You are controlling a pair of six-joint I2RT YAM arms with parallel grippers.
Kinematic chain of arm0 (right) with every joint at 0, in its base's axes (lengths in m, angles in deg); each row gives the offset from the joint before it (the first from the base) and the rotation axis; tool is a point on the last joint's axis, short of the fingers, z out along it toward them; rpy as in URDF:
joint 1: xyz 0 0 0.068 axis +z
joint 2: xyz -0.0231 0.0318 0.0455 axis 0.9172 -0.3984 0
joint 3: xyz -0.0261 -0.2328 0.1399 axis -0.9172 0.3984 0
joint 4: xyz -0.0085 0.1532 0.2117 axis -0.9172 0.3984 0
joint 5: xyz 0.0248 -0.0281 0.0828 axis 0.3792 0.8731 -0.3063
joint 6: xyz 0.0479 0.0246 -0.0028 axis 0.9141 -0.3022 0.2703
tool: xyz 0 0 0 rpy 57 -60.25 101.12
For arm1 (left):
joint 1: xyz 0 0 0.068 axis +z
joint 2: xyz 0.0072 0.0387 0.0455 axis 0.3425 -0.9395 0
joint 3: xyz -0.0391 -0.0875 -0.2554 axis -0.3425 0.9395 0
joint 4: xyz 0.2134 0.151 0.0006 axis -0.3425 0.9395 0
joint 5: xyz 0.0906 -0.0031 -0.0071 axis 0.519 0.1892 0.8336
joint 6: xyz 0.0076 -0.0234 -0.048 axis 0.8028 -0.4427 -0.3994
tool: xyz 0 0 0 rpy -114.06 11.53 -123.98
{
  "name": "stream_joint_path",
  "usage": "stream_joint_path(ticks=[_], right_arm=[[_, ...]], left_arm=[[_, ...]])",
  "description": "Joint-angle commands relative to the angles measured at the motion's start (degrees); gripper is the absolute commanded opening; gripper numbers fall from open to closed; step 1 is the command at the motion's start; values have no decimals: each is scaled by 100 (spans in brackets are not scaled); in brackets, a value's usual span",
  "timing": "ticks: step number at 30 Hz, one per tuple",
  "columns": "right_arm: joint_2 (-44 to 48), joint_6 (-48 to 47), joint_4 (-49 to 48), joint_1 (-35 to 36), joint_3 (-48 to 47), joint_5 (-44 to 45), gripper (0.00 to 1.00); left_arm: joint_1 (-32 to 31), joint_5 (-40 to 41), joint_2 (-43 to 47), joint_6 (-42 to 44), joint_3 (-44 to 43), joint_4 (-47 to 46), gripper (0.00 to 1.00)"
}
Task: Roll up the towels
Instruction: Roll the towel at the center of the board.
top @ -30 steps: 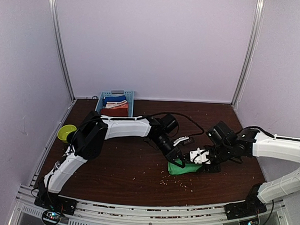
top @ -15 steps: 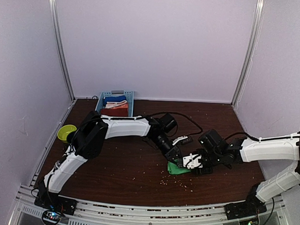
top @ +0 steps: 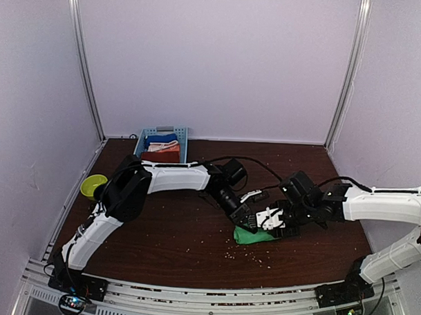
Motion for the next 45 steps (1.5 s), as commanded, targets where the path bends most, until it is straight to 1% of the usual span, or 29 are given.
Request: stream_joint_path(ticks=[1, 7, 9, 11, 12, 13, 15, 16, 18, 20, 22, 24, 27, 28, 31, 33, 34, 36, 39, 42, 45], right_arm=[[-116, -20, 134, 80, 81, -146, 56], [-869, 66, -37, 81, 72, -400, 57], [-1098, 85, -87, 81, 63, -434, 55], [-1309, 106, -118, 62, 67, -491, 50], [-1417, 107, -104, 43, 50, -540, 46], [-1534, 104, -17, -1, 1, -654, 40], [-1750, 107, 237, -123, -179, -917, 33], [-1822, 103, 374, -209, -257, -1058, 32], [-1891, 92, 625, -372, -419, -1326, 31], [-1953, 92, 860, -532, -572, -1624, 31], [-2122, 166, 1162, -707, -825, -1967, 31], [-2499, 190, 1627, -932, -1246, -2364, 31], [-3252, 111, 2465, -1308, -2068, -3000, 30], [-3487, 75, 2722, -1404, -2329, -3151, 30], [-4196, -65, 3519, -1597, -3059, -3416, 29], [-4646, -100, 3963, -1708, -3457, -3568, 29], [-4805, -94, 4119, -1744, -3603, -3609, 29], [-5060, -50, 4296, -1802, -3874, -3669, 29], [-5281, 65, 4383, -1828, -4015, -3736, 29], [-5627, 82, 4721, -1840, -4303, -3853, 29], [-5927, -49, 5109, -1872, -4580, -4108, 28]], left_arm=[[60, 367, -389, 49, 163, 556, 7], [76, 396, -345, 78, 236, 561, 7], [76, 426, -333, 98, 247, 561, 7], [87, 513, -301, 131, 230, 569, 9], [93, 640, -249, 186, 261, 570, 14], [102, 841, -121, 270, 322, 570, 20], [140, 1574, 296, 330, 647, 409, 38], [205, 1875, 583, 326, 927, 231, 43], [442, 2432, 1247, 194, 1622, -259, 51], [699, 2926, 1977, 29, 2441, -875, 57], [846, 3360, 2726, -19, 3182, -1520, 61], [853, 3697, 3386, 114, 3724, -2015, 63], [791, 4217, 4060, 307, 4130, -2326, 64], [720, 4464, 4367, 409, 4279, -2480, 69], [289, 5203, 5023, 1007, 4821, -3009, 71], [-263, 5793, 5371, 1586, 5251, -3478, 71], [-517, 5938, 5502, 1927, 5420, -3667, 70], [-1075, 6219, 5520, 2559, 5493, -3745, 71], [-1727, 6770, 4980, 3115, 5065, -3375, 71], [-2008, 7146, 4166, 3435, 4531, -2992, 71], [-2117, 7400, 3585, 3748, 4284, -3084, 72]])
